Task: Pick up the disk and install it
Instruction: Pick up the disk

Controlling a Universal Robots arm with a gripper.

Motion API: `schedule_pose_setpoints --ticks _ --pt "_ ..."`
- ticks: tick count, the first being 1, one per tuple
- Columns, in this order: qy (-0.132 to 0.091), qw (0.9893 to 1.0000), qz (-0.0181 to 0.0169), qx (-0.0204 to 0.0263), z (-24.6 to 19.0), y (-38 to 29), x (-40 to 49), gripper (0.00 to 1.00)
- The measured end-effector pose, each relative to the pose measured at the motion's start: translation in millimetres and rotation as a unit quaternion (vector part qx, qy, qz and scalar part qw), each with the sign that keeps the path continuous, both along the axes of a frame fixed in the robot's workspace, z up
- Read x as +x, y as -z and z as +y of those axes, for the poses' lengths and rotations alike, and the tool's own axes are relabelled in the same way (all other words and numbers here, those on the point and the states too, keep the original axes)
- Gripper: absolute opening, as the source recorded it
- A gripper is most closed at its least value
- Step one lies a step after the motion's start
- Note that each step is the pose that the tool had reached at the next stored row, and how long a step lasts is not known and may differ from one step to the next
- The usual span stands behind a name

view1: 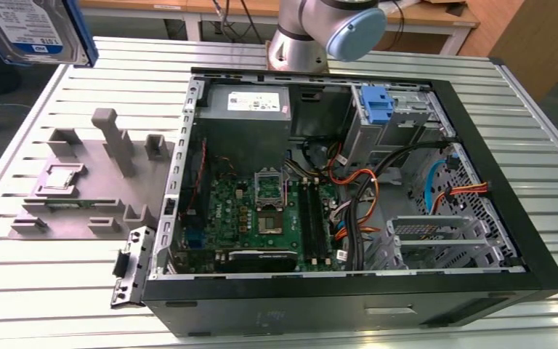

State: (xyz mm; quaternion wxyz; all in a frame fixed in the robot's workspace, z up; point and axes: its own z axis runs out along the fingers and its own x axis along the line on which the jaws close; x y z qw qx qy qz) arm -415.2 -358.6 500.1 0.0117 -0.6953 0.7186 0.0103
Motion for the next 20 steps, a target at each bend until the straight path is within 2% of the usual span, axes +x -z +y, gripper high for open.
schedule_pose_setpoints --ticks 6,7,20 --pt "0.001 1.0000 -0.0001 0.0000 -14.4 0.1 0.0 0.36" --pt "0.001 1.0000 0.0000 0.0000 -15.5 0.0 0.2 0.36" --pt "0.001 1.0000 0.0000 0.0000 -16.3 0.0 12.3 0.36"
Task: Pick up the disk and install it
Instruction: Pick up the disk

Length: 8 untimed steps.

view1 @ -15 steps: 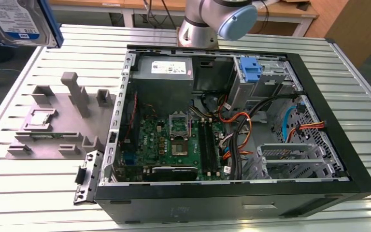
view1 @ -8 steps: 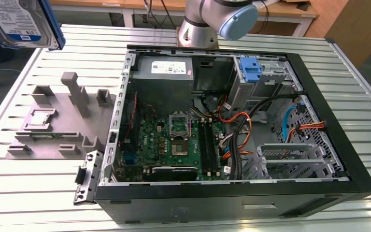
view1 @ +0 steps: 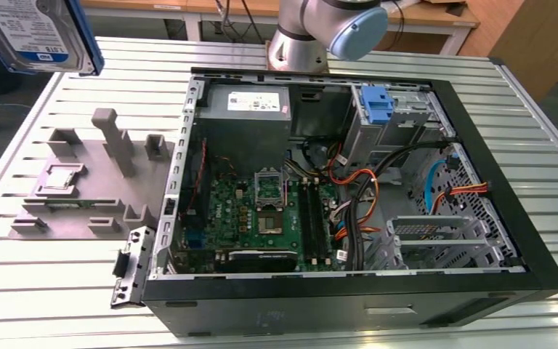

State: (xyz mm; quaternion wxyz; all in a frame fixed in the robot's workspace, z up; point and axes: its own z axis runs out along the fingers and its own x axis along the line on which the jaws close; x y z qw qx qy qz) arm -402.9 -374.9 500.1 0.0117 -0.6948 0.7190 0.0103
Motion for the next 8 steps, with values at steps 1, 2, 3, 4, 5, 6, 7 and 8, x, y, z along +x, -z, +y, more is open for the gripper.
schedule_pose_setpoints --ticks 1,2,3,4,5,6,7,8 --pt "0.000 1.0000 0.0000 0.0000 0.0 0.0 0.7 0.36" --pt "0.000 1.0000 0.0000 0.0000 0.0 0.0 1.4 0.36" --pt "0.000 1.0000 0.0000 0.0000 0.0 0.0 1.8 0.36" --pt "0.000 1.0000 0.0000 0.0000 0.0 0.0 2.3 0.36" --pt "0.000 1.0000 0.0000 0.0000 0.0 0.0 2.8 0.36" --pt "0.000 1.0000 0.0001 0.0000 0.0 0.0 3.4 0.36" --pt "0.000 1.0000 0.0000 0.0000 0.0 0.0 3.8 0.36" --pt "0.000 1.0000 0.0000 0.0000 0.0 0.0 4.3 0.36"
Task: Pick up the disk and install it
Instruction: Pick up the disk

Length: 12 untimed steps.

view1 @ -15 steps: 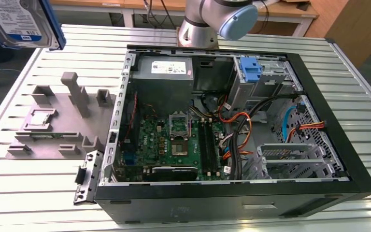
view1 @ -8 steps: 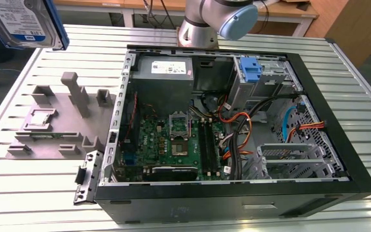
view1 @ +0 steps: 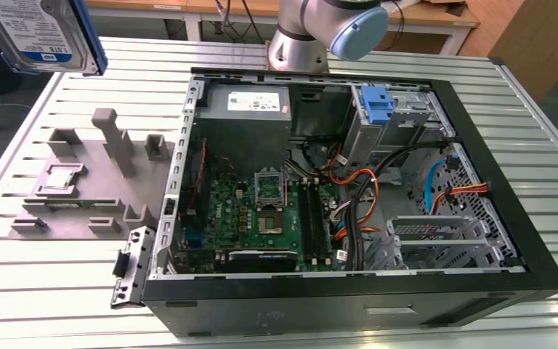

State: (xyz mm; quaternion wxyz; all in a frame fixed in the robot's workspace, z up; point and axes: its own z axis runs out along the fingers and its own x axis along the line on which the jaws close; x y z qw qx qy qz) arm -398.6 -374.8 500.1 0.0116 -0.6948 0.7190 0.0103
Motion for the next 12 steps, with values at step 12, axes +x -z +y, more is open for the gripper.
schedule_pose_setpoints --ticks 12 --pt "0.000 1.0000 0.0000 0.0000 0.0 0.0 3.2 0.36"
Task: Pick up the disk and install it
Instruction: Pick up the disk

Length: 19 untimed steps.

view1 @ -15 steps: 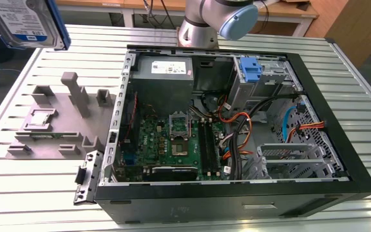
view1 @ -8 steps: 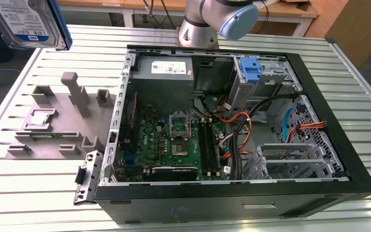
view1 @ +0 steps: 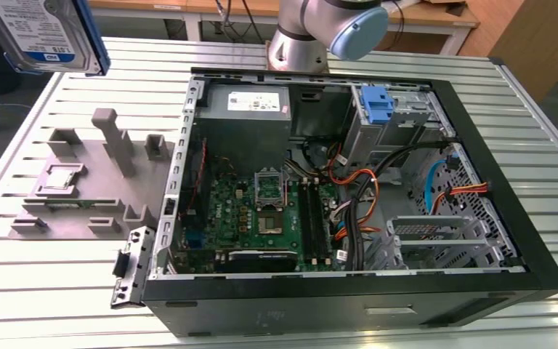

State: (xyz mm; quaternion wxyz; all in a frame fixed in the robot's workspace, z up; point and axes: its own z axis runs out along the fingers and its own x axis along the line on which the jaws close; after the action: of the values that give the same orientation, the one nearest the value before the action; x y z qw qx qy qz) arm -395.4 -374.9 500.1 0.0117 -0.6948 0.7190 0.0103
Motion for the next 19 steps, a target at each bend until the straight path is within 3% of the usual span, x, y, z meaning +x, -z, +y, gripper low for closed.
schedule_pose_setpoints --ticks 6,13,19 --pt "0.000 1.0000 0.0000 0.0000 -0.1 0.0 2.7 0.36" --pt "0.000 1.0000 0.0004 0.0000 0.0 0.0 21.5 0.36" --pt "0.000 1.0000 0.0007 0.0000 0.0 0.0 28.6 0.36"
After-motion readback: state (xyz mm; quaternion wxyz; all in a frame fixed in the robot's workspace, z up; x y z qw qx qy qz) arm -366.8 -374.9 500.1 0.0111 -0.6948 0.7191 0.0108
